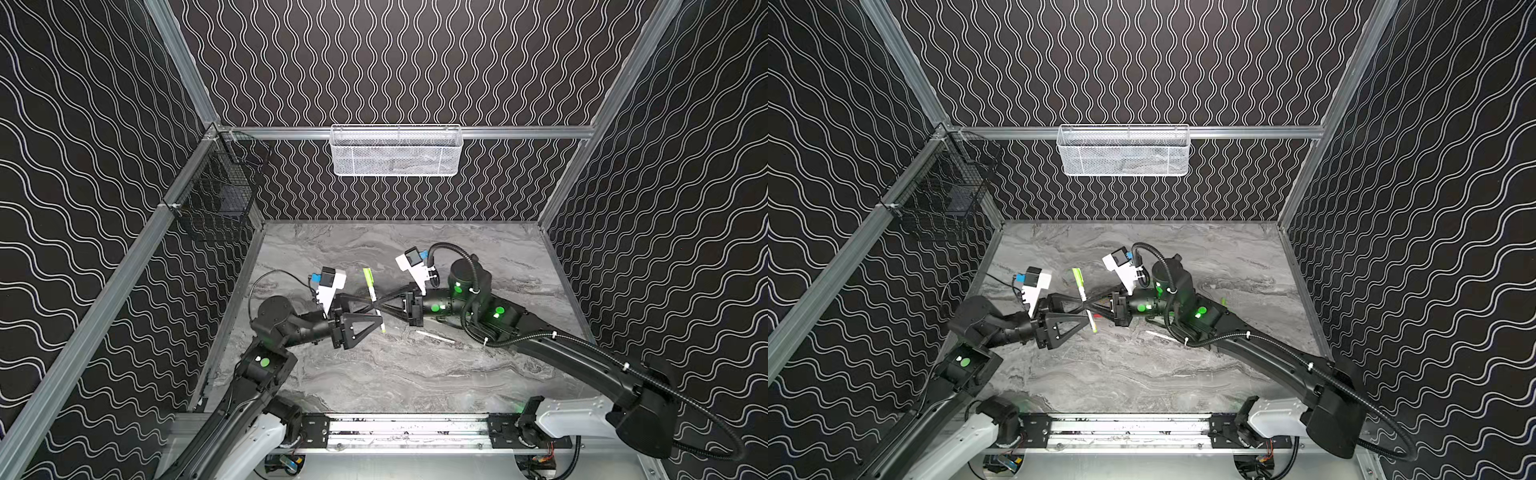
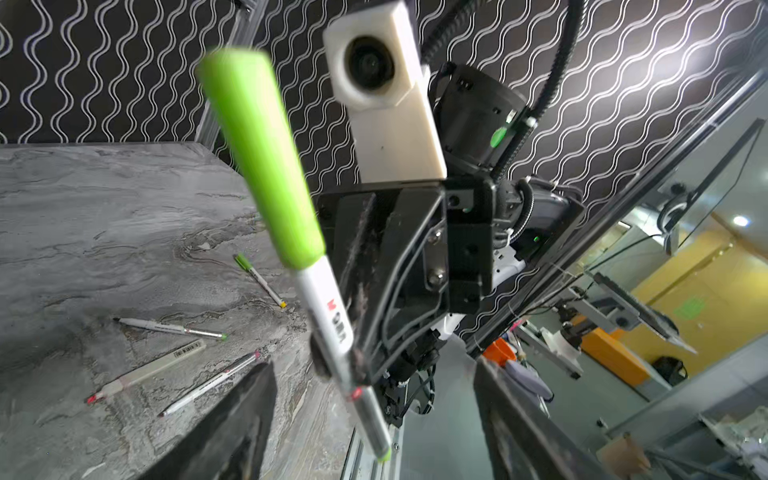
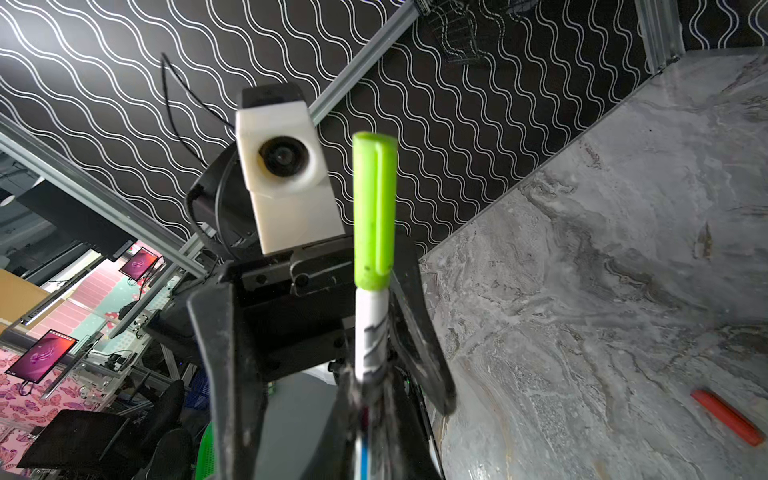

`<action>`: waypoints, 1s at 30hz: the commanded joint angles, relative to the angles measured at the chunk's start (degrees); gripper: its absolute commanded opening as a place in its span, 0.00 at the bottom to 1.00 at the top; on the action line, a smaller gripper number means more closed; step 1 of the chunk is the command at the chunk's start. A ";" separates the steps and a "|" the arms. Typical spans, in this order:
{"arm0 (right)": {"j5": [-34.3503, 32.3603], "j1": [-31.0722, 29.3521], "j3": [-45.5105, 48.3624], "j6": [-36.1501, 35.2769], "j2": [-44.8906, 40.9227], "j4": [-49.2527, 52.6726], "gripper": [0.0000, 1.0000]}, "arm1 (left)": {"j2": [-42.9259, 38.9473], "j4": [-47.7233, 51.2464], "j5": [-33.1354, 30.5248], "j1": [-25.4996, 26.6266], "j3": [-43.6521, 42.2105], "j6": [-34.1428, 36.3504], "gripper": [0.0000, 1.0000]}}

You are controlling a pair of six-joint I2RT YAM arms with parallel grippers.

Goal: Insert the pens into the pen caps

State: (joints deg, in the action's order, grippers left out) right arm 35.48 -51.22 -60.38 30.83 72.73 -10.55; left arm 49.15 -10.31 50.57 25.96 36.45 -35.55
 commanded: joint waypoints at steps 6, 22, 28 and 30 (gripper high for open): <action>1.75 -0.03 1.57 2.86 -3.21 -3.68 0.13 | 2.90 1.31 -2.46 6.02 1.66 6.33 0.60; 0.64 -0.11 5.46 2.59 -5.42 -3.76 0.14 | 3.77 -1.62 -2.88 6.63 -0.04 5.67 0.00; 0.96 0.19 5.41 0.69 -8.46 -0.38 0.36 | 5.22 1.35 -0.81 6.67 0.97 6.72 0.00; 0.43 1.13 4.93 0.41 -9.84 1.01 0.49 | 6.37 3.38 1.07 6.81 2.00 7.53 0.00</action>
State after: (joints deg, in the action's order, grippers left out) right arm 35.68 -50.81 -54.59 32.16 64.29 -10.96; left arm 54.54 -8.88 49.60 32.64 37.30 -30.06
